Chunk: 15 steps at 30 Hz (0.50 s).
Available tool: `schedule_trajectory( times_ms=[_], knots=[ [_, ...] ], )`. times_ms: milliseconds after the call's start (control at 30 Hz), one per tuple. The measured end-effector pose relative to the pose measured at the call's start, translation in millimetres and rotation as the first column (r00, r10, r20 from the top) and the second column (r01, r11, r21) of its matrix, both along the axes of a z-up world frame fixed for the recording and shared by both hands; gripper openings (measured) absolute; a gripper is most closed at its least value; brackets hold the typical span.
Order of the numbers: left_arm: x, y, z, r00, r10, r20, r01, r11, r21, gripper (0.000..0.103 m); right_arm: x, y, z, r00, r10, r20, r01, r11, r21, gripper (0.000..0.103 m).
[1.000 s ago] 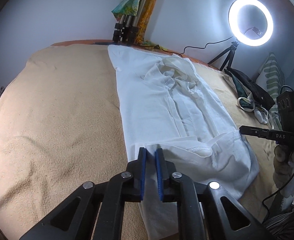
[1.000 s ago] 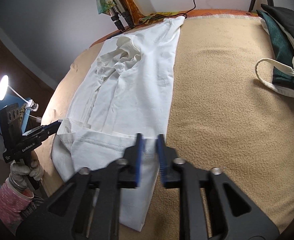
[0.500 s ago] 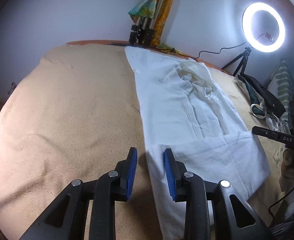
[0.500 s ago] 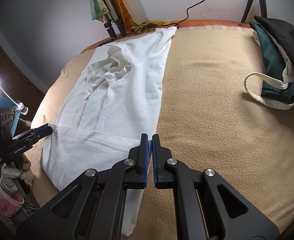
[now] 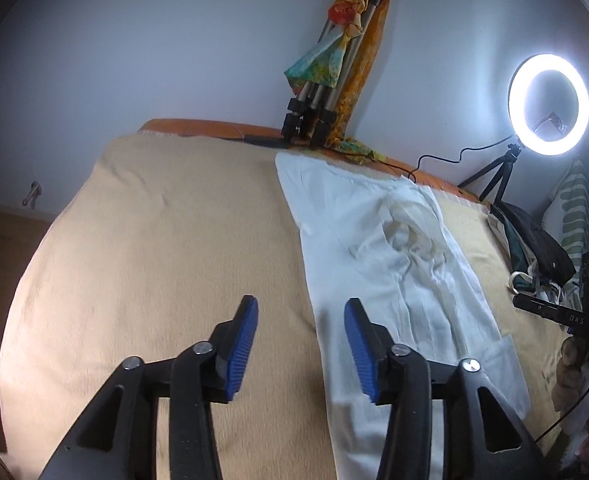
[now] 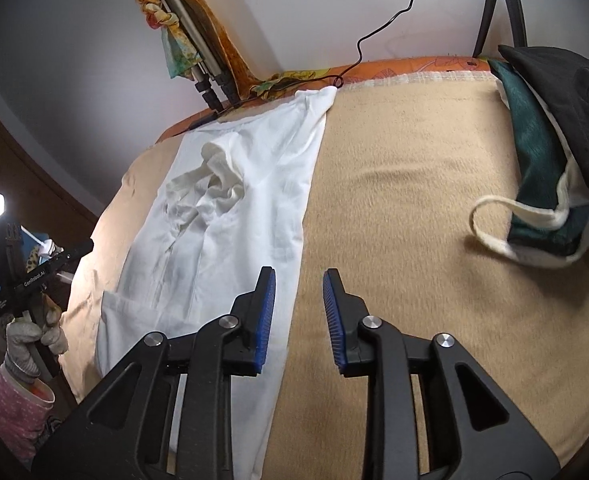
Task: Fold small clothes
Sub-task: 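Open the right tool and release the folded hem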
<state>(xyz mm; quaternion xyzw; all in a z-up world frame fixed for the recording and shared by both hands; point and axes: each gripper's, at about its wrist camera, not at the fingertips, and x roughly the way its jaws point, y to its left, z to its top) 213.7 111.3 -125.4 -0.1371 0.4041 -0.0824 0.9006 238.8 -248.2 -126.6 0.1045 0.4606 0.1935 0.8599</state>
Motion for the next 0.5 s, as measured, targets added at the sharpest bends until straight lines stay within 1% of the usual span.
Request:
schedule_trajectory(
  times_ms=[67,200,333,400,500],
  knots=[
    [18,2,1,1.000,-0.006,-0.003,0.006,1.000,0.005,0.049,14,0,-2,1.000,-0.002,-0.001,0.002,1.000,0.004,0.026],
    [51,8,-1,1.000,0.017,-0.001,-0.017,1.000,0.003,0.049,51,2,-4,1.000,-0.022,0.008,0.022,1.000,0.013,0.026],
    [87,6,-7,1.000,0.016,0.006,-0.017,0.999,0.028,0.049,90,10,-5,1.000,-0.017,0.018,0.016,1.000,0.022,0.026],
    [103,4,-11,1.000,0.012,0.004,-0.012,0.999,0.043,0.049,108,17,-7,1.000,-0.004,0.026,0.004,1.000,0.001,0.026],
    [126,3,-21,1.000,0.012,-0.008,-0.011,0.998,0.057,0.049,136,26,-14,1.000,0.013,0.025,-0.011,0.998,-0.057,0.026]
  ],
)
